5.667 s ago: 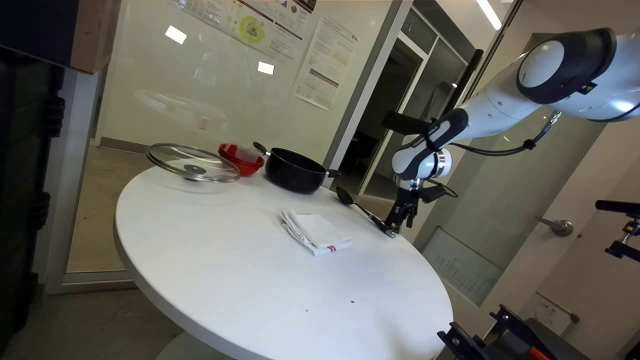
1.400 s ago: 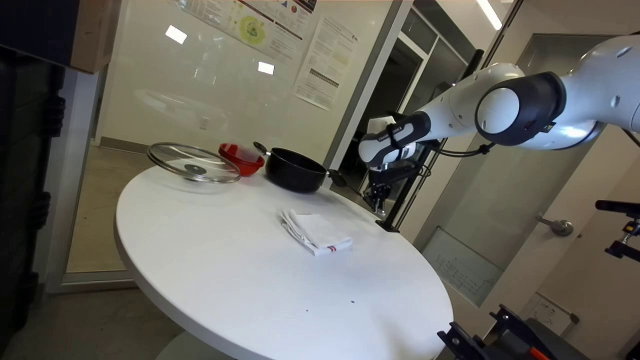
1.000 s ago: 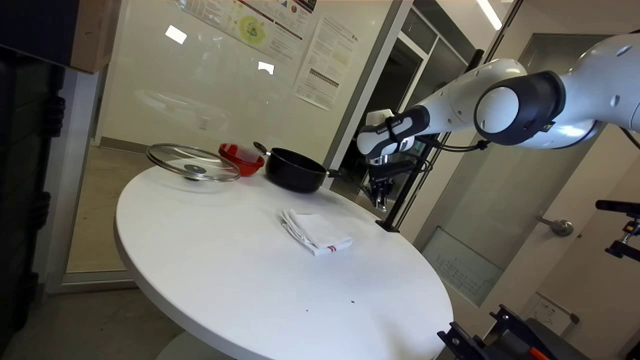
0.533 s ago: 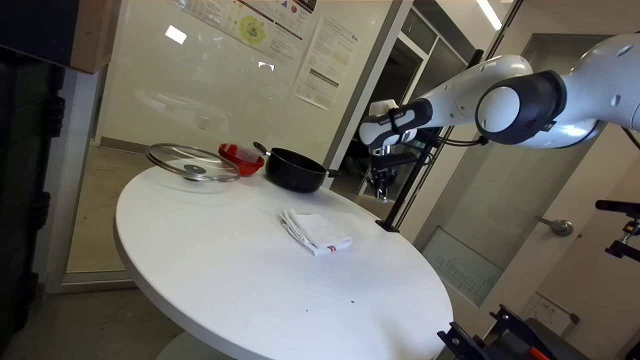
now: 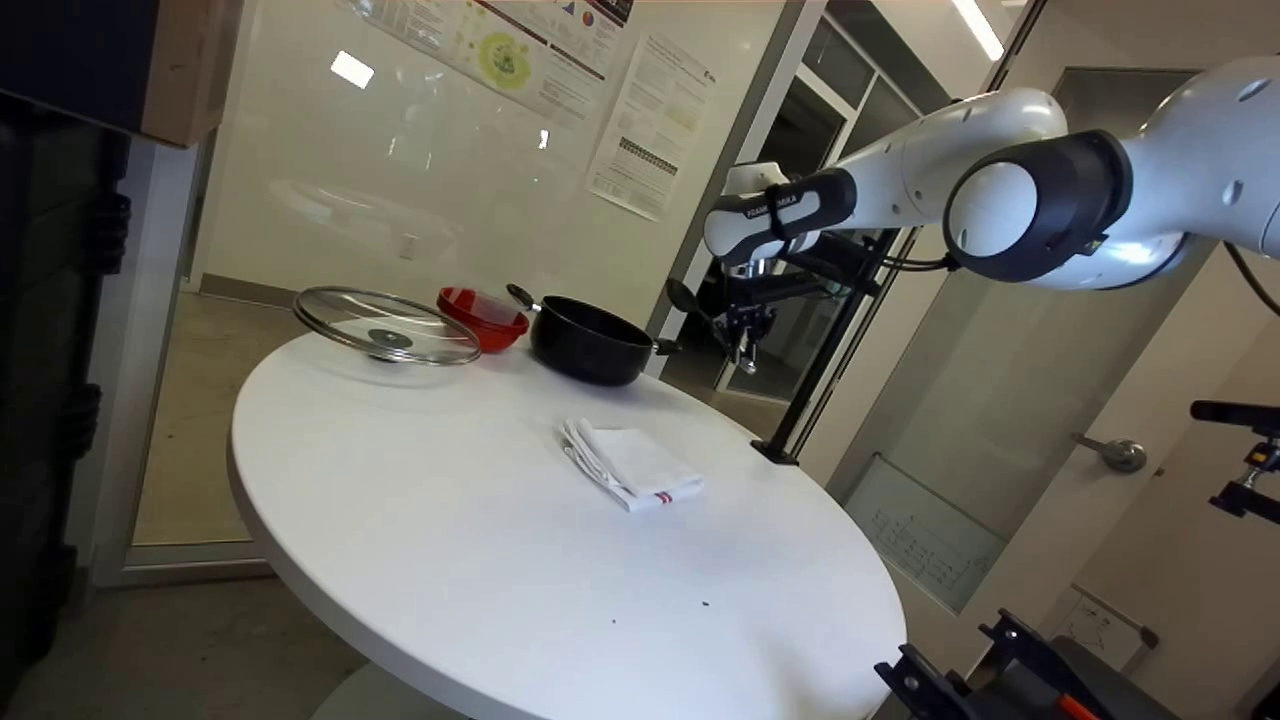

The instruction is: Move the black spoon to the left

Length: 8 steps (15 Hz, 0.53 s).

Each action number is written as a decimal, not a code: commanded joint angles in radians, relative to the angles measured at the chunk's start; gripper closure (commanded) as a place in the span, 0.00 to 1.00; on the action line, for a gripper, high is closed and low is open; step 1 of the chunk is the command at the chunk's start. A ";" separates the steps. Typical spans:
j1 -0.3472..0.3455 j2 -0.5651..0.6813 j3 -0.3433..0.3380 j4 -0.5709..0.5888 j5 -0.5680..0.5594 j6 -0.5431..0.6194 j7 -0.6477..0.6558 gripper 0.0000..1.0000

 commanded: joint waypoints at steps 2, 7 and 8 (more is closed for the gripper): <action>0.029 -0.016 0.029 0.047 0.001 -0.111 -0.152 0.92; 0.058 -0.024 0.024 0.080 -0.010 -0.217 -0.317 0.92; 0.061 -0.027 0.025 0.083 -0.009 -0.241 -0.357 0.92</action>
